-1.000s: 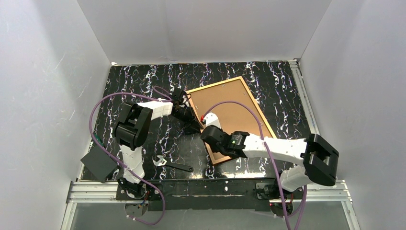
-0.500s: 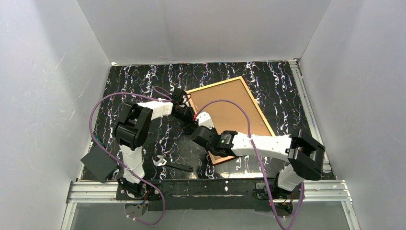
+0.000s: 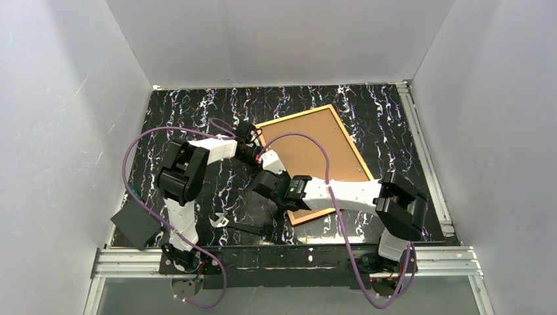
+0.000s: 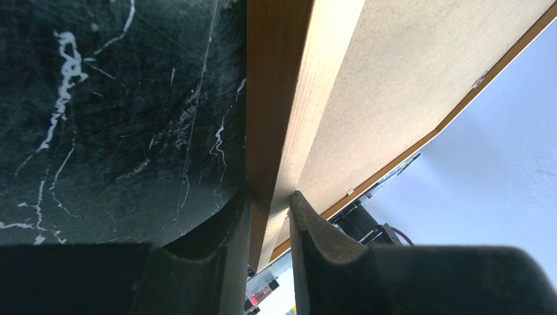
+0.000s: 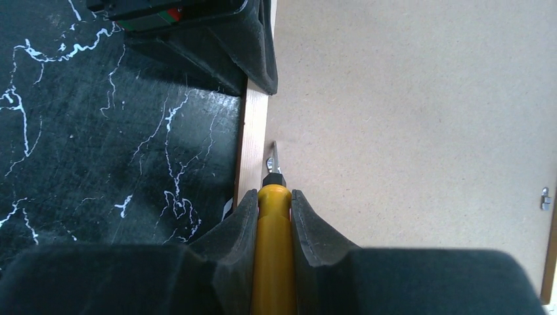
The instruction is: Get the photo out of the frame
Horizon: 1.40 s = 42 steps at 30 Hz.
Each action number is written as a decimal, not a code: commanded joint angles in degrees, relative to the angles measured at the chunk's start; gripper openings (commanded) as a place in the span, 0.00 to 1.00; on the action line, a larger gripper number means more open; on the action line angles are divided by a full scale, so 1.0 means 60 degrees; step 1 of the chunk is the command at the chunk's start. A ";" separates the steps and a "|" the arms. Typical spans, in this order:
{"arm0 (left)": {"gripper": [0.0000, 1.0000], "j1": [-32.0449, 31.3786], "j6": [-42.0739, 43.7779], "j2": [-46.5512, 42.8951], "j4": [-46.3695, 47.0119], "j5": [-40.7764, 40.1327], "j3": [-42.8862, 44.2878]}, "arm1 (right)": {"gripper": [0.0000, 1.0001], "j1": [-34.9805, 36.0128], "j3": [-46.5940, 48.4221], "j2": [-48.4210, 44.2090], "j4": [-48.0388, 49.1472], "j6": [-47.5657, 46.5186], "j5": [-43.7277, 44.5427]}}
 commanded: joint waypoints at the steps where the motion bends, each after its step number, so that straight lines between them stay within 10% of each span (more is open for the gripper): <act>1: 0.00 0.0021 0.0321 0.0496 -0.1792 -0.1407 -0.0511 | 0.01 -0.0193 0.0558 0.0122 -0.0413 -0.0468 0.0419; 10: 0.56 0.0004 0.0674 -0.0212 -0.2604 -0.1937 -0.0054 | 0.01 -0.0688 0.0116 -0.2813 -0.0607 -0.1084 -0.0266; 18: 0.71 -0.1050 0.0705 -0.1350 -0.2529 -0.1883 -0.0752 | 0.01 -0.1980 -0.2654 -0.5596 -0.0905 -0.0196 -0.1487; 33: 0.55 -0.3063 0.0302 -0.1037 -0.1694 -0.2625 -0.1587 | 0.01 -0.2423 -0.3822 -0.7683 -0.1635 0.1066 -0.2155; 42: 0.13 -0.2935 0.3573 -0.0190 -0.4865 -0.4053 0.0062 | 0.01 -0.2425 -0.4000 -0.8021 -0.1715 0.1175 -0.2053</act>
